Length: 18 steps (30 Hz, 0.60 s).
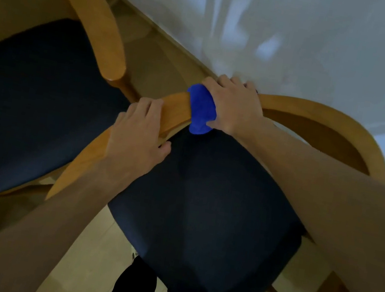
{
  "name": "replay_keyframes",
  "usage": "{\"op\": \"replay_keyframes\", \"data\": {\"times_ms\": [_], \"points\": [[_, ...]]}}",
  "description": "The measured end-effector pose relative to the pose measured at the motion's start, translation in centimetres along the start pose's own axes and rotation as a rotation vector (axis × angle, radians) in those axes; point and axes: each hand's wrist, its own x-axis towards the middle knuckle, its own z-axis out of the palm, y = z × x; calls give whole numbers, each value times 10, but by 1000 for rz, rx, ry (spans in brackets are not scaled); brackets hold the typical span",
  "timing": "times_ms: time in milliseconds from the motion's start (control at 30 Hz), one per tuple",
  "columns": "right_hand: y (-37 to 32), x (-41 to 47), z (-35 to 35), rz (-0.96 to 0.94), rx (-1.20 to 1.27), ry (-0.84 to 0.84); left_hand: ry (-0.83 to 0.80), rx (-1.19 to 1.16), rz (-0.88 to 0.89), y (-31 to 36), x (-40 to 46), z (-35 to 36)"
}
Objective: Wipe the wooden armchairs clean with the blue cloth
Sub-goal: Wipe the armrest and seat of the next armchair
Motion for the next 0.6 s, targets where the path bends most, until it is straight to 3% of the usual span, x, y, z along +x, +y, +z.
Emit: {"op": "replay_keyframes", "data": {"times_ms": [300,600], "points": [[59,-41,-16,293,-130,-80,-33,76,113,57,13,4],[110,-103,-28,473,19,-4,14,86,271,100,4,3]]}}
